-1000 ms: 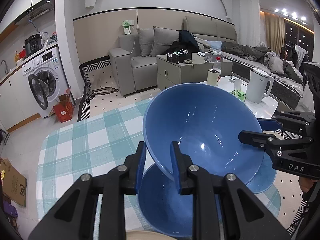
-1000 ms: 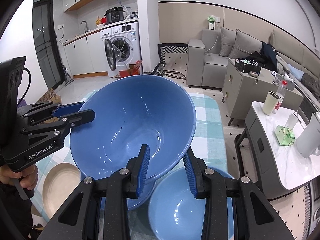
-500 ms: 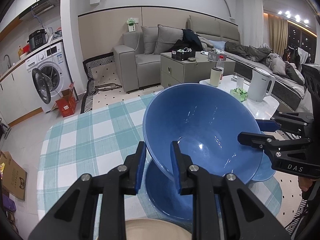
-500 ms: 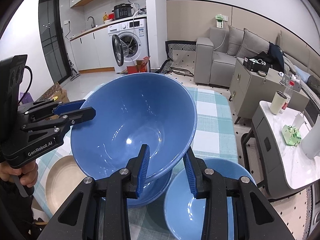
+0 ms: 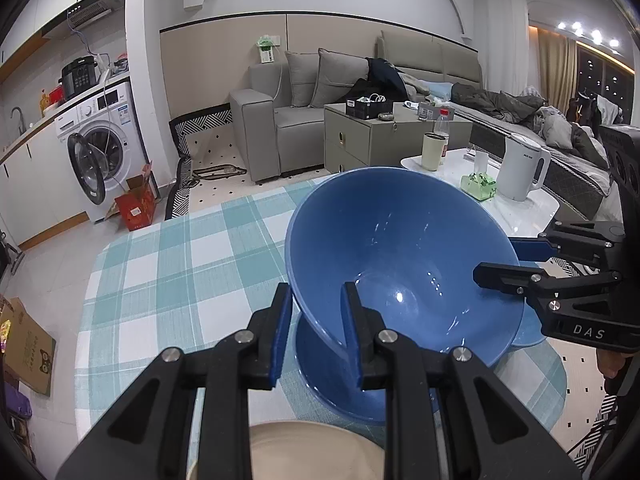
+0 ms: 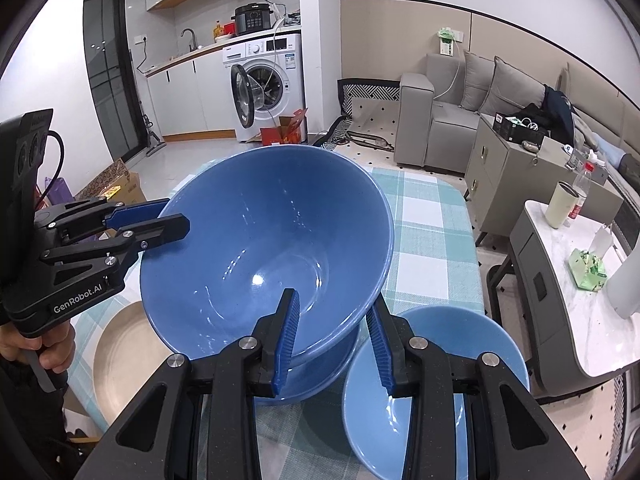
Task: Organize plates and bowls
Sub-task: 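Lower the held bowl into the other blue bowl with both tools, then open both tools to release the bowl rim, then withdraw both open tools and move toward the light blue bowl, then close the right tool on the light blue bowl rim while the left tool grips the opposite rim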
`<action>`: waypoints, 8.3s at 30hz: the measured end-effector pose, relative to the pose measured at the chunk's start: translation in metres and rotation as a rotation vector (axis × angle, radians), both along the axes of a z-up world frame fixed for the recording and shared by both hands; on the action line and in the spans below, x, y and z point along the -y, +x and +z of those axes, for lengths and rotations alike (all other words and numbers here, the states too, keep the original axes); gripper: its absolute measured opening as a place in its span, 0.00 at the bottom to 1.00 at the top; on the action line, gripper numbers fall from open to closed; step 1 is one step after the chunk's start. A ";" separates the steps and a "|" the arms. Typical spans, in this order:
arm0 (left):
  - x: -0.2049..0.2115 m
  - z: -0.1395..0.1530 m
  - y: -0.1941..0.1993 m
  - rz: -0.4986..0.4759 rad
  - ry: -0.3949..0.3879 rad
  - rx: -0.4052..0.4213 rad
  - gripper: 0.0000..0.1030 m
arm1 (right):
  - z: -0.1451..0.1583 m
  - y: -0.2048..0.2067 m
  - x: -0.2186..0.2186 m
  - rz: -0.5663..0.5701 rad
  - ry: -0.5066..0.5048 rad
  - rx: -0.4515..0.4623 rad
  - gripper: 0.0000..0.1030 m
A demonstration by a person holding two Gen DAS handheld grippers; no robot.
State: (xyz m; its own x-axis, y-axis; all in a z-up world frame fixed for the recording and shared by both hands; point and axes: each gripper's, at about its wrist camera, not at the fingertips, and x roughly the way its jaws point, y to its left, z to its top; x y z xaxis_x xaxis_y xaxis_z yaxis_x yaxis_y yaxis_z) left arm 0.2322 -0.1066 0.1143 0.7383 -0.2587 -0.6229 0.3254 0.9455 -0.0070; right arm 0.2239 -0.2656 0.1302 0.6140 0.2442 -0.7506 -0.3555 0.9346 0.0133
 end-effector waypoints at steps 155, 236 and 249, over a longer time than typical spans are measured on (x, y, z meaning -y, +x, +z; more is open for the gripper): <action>0.076 -0.023 0.003 -0.168 -0.071 -0.103 1.00 | -0.010 -0.087 0.136 -0.419 0.133 0.090 0.99; 0.188 -0.072 0.048 -0.351 0.122 -0.208 0.48 | -0.081 -0.054 0.137 -0.391 0.162 -0.149 0.93; 0.198 -0.073 0.043 -0.365 0.139 -0.191 0.48 | -0.077 -0.058 0.142 -0.407 0.134 -0.129 0.75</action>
State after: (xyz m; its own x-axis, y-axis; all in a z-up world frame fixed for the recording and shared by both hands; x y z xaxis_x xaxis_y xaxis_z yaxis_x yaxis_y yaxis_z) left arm 0.2752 -0.3042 0.0418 0.4816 -0.3853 -0.7871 0.6441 0.7647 0.0198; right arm 0.1657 -0.4078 0.0534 0.5840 0.1024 -0.8053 0.0531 0.9851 0.1637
